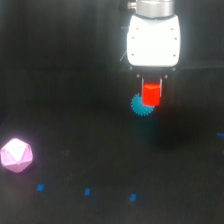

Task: Pick up the red object from the table

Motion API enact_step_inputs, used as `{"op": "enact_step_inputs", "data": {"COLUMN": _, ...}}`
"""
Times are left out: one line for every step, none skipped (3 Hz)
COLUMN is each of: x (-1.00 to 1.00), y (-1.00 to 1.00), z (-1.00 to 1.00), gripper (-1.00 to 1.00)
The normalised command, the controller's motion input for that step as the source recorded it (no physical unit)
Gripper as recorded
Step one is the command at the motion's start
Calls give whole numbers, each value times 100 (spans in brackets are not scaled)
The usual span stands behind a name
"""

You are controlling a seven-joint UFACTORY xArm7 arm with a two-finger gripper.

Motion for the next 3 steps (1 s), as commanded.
{"op": "enact_step_inputs", "data": {"x": -54, "y": -46, "z": 8, "gripper": -44}}
{"op": "enact_step_inputs", "data": {"x": -80, "y": -53, "z": -2, "gripper": -100}}
{"op": "enact_step_inputs", "data": {"x": -16, "y": -43, "z": -24, "gripper": -100}}
